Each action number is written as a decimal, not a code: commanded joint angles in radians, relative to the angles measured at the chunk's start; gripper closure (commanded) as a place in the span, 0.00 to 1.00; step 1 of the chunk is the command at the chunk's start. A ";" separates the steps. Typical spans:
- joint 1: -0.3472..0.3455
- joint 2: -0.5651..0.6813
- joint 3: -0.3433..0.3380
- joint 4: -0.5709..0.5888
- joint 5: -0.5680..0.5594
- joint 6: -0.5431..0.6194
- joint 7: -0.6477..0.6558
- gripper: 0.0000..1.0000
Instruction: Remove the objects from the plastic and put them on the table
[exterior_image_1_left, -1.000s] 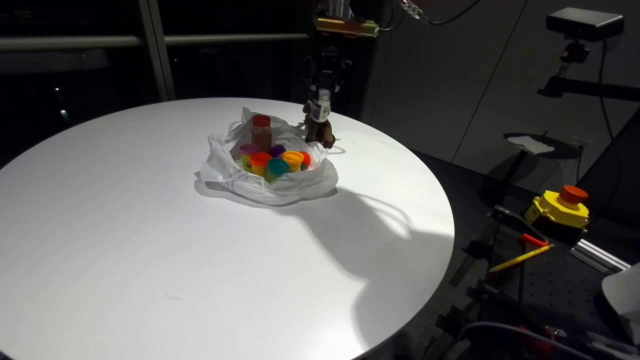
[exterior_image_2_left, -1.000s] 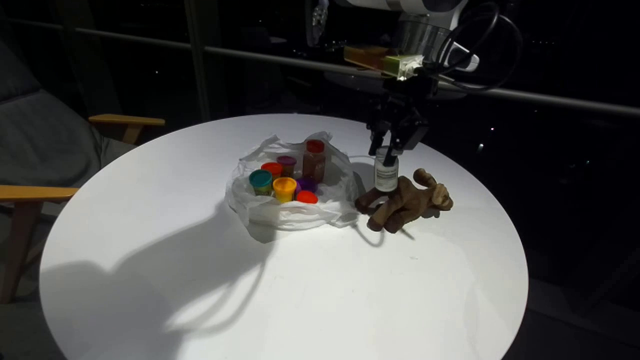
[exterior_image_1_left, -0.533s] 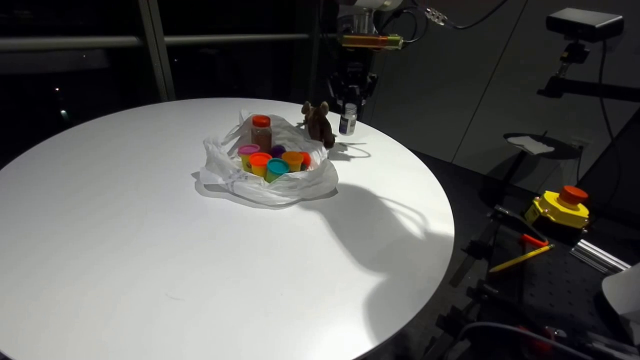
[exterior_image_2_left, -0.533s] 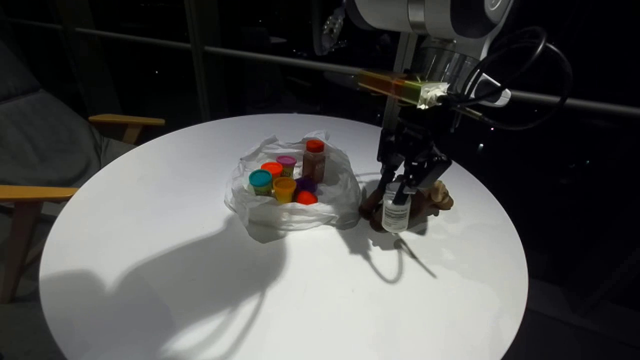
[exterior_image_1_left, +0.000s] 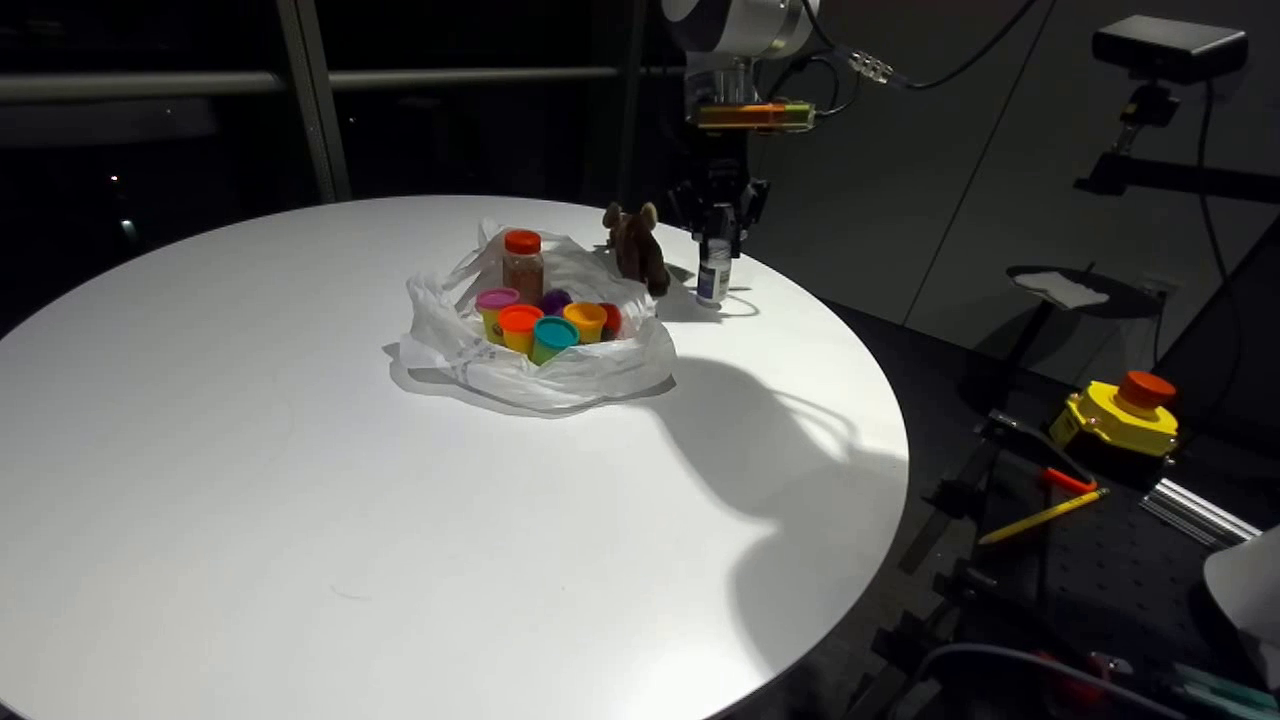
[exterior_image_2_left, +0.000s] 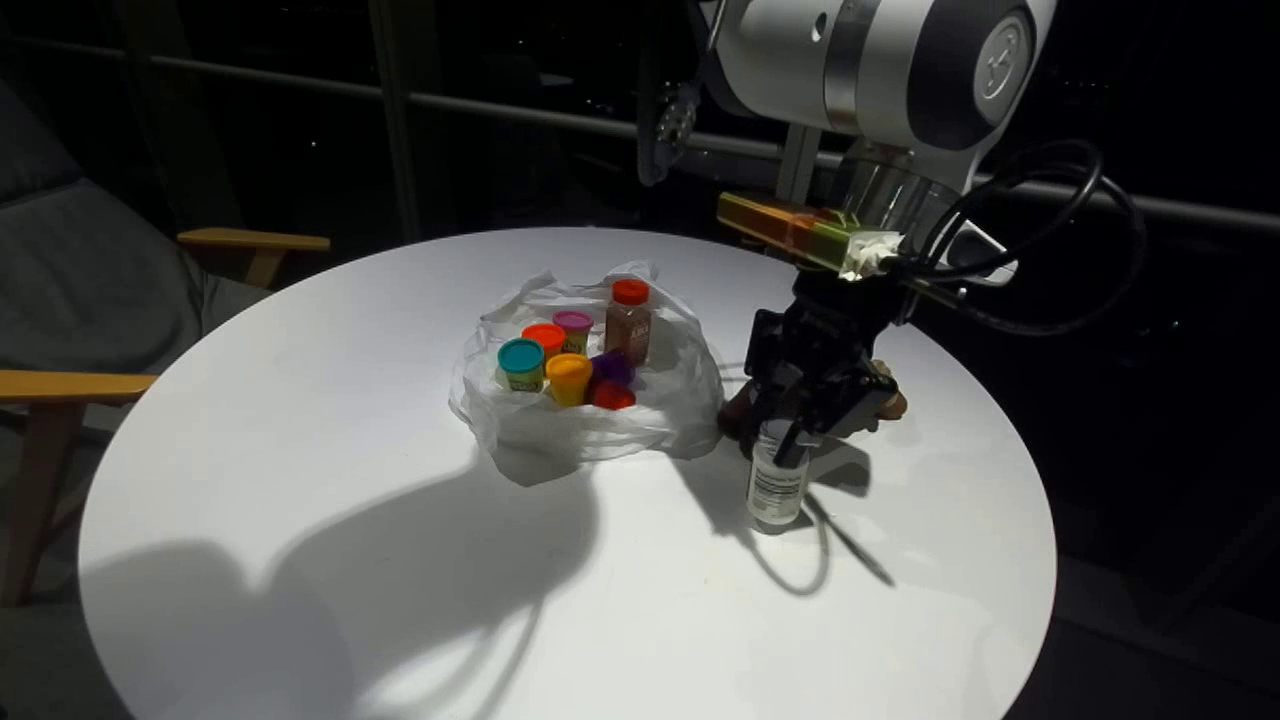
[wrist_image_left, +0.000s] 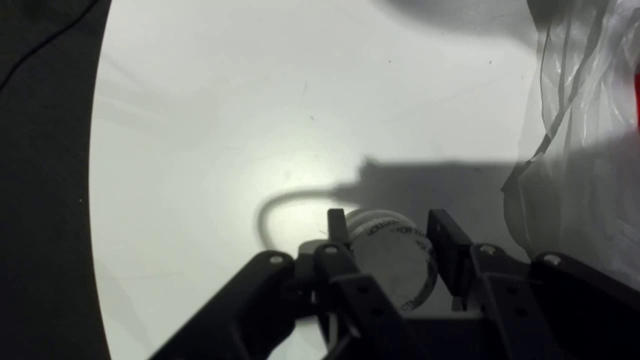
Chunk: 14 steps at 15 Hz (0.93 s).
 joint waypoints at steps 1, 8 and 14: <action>-0.027 0.023 0.015 0.055 0.025 -0.025 -0.024 0.30; 0.025 -0.009 0.023 0.045 -0.006 0.013 -0.021 0.00; 0.172 0.033 0.032 0.079 -0.136 0.162 -0.026 0.00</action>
